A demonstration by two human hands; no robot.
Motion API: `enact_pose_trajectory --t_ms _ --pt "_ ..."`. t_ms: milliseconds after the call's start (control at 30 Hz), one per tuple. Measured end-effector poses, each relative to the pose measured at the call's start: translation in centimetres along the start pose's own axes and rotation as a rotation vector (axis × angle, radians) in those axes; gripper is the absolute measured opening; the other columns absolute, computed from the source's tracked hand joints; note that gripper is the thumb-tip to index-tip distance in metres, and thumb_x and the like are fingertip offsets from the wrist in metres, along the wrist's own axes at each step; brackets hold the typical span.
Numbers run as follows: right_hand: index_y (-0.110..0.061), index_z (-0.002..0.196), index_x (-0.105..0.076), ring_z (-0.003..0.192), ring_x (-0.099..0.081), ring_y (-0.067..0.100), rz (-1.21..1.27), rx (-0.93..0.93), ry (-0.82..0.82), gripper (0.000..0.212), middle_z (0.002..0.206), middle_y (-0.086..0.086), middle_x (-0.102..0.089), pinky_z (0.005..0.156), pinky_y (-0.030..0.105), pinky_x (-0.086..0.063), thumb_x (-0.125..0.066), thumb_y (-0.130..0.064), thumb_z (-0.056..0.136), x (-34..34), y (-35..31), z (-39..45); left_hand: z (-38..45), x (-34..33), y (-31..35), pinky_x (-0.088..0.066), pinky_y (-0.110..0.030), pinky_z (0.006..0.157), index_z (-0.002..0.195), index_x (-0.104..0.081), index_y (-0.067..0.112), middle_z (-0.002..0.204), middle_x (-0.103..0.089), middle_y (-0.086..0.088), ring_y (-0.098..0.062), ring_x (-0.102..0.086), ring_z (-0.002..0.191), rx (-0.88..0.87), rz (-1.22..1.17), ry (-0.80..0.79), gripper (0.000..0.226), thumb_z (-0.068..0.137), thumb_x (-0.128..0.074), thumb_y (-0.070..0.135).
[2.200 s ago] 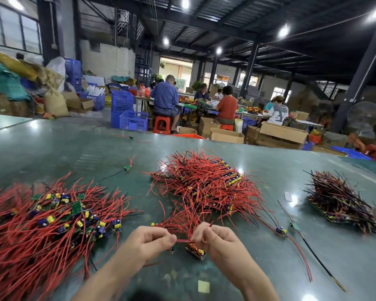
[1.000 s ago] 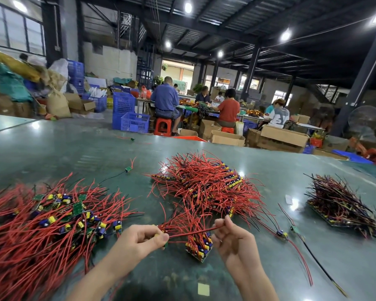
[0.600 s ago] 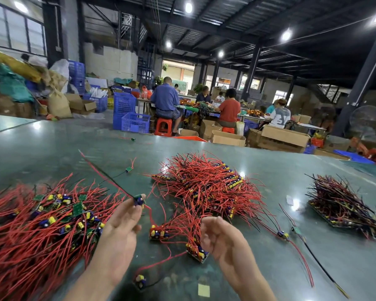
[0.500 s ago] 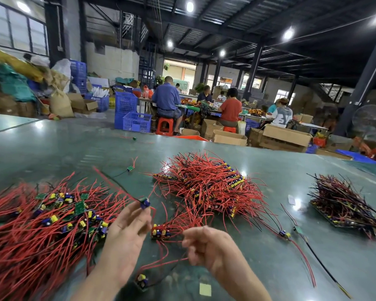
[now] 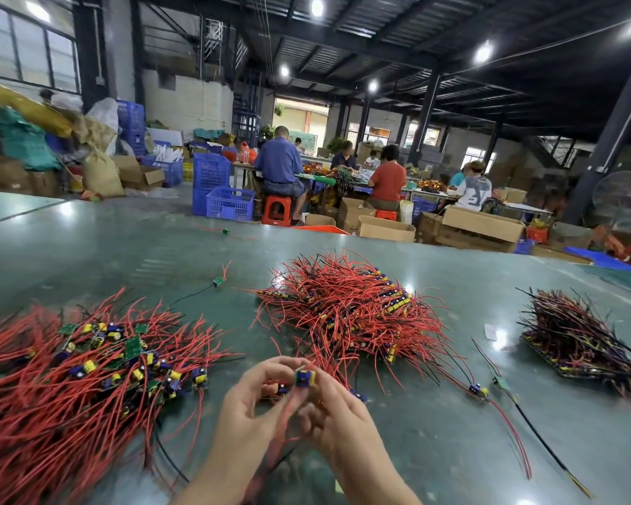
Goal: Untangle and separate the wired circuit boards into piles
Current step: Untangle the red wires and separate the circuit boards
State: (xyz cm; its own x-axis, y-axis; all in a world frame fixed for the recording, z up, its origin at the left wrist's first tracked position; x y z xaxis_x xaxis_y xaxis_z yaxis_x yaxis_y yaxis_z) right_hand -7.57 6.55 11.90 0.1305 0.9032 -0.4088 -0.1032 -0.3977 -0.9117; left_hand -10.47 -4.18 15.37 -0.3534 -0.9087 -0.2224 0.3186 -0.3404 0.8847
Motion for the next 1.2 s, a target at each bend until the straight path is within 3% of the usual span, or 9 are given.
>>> enact_pose_trajectory --t_ms 100,200,300,433,600,767,933,1100,1200 --pt "-0.003 0.098 -0.072 0.050 -0.049 0.011 0.201 0.011 0.058 0.033 0.081 0.014 -0.065 0.047 0.019 -0.043 -0.060 -0.024 0.075 0.9 -0.4 0.0 -0.3 -0.4 0.1 -0.048 -0.026 0.080 0.070 -0.073 0.032 0.096 -0.068 -0.001 -0.010 -0.062 0.094 -0.067 0.260 -0.035 0.019 0.064 -0.075 0.015" --pt "-0.002 0.084 -0.075 0.044 -0.046 0.009 0.228 -0.006 0.058 0.022 0.068 0.011 -0.062 0.044 0.019 -0.044 -0.063 -0.014 0.069 1.2 -0.9 -0.3 -0.3 -0.7 -2.0 -0.054 -0.027 0.075 0.071 -0.075 0.018 0.085 -0.071 -0.008 -0.014 -0.067 0.077 0.103 0.112 -0.069 0.037 0.081 -0.059 -0.014" --pt "-0.003 0.079 -0.073 0.046 -0.047 0.013 0.036 0.039 0.075 0.017 0.064 0.011 -0.059 0.044 0.023 -0.044 -0.072 -0.009 0.063 1.3 -1.7 -0.6 -0.8 -2.4 -3.8 -0.057 -0.031 0.056 0.081 -0.065 -0.004 0.072 -0.067 -0.026 -0.028 -0.065 0.057 0.405 -0.278 -0.190 0.014 0.074 -0.054 0.002" --pt "-0.002 0.073 -0.068 0.046 -0.049 0.008 -0.293 0.220 0.129 0.013 0.060 0.002 -0.059 0.043 0.018 -0.040 -0.074 -0.013 0.068 1.7 -3.7 -1.2 -1.4 -3.0 -4.2 -0.049 -0.029 0.050 0.103 -0.052 -0.006 0.068 -0.065 -0.018 -0.026 -0.062 0.054 0.457 -0.221 -0.263 0.037 0.076 -0.070 0.013" --pt "-0.012 0.067 -0.075 0.074 -0.065 0.008 -0.460 0.383 0.140 0.019 0.078 0.003 -0.071 0.066 0.018 -0.048 -0.072 0.005 0.076 1.4 -4.9 -1.5 -1.6 -3.3 -3.9 -0.030 -0.026 0.054 0.091 -0.069 0.005 0.071 -0.058 -0.013 -0.022 -0.046 0.061 0.411 -0.136 -0.368 0.037 0.069 -0.073 0.034" --pt "-0.004 0.070 -0.074 0.064 -0.064 0.015 -0.188 0.274 0.016 0.012 0.079 -0.001 -0.067 0.052 0.024 -0.050 -0.069 -0.015 0.069 0.7 -3.2 -1.1 -1.1 -3.2 -2.2 -0.037 -0.021 0.049 0.099 -0.067 0.007 0.061 -0.055 0.000 -0.012 -0.046 0.051 0.243 -0.111 -0.389 0.043 0.066 -0.070 0.035" --pt "-0.017 0.085 -0.078 0.100 -0.063 0.015 -0.348 0.370 0.047 0.023 0.100 -0.002 -0.071 0.081 0.024 -0.049 -0.073 -0.028 0.065 1.1 -3.9 -0.9 -0.7 -2.3 -1.0 -0.040 -0.023 0.058 0.099 -0.069 0.023 0.066 -0.058 0.000 -0.011 -0.051 0.060 0.045 0.055 -0.368 0.030 0.073 -0.066 0.038" --pt "-0.005 0.105 -0.070 0.082 -0.065 0.025 -0.081 -0.067 0.095 0.044 0.098 0.016 -0.071 0.063 0.030 -0.054 -0.053 -0.039 0.084 1.3 -0.5 0.2 -1.5 -3.7 -2.9 -0.037 -0.022 0.038 0.065 -0.066 0.009 0.056 -0.055 -0.010 -0.018 -0.048 0.042 0.413 -0.291 -0.434 0.021 0.051 -0.070 0.024" --pt "-0.004 0.116 -0.059 0.095 -0.061 0.027 0.133 -0.192 0.297 0.038 0.109 0.012 -0.067 0.076 0.034 -0.048 -0.044 -0.032 0.094 4.0 0.9 0.3 -2.5 -5.4 -0.8 -0.042 -0.023 0.049 0.079 -0.064 0.005 0.071 -0.059 -0.012 -0.019 -0.054 0.052 0.537 -0.621 -0.657 0.019 0.069 -0.066 0.020"
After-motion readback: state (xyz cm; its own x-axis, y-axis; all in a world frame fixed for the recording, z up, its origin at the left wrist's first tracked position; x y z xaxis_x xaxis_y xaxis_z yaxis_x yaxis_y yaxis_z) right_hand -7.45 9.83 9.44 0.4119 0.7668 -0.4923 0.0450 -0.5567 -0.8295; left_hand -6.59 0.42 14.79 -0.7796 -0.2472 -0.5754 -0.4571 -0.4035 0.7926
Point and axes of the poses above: each hand's wrist, its own z-axis towards the middle knuckle, its own x-axis out of the back of the hand, y = z × x, the point moved 9 cm from there along z, towards the middle knuckle
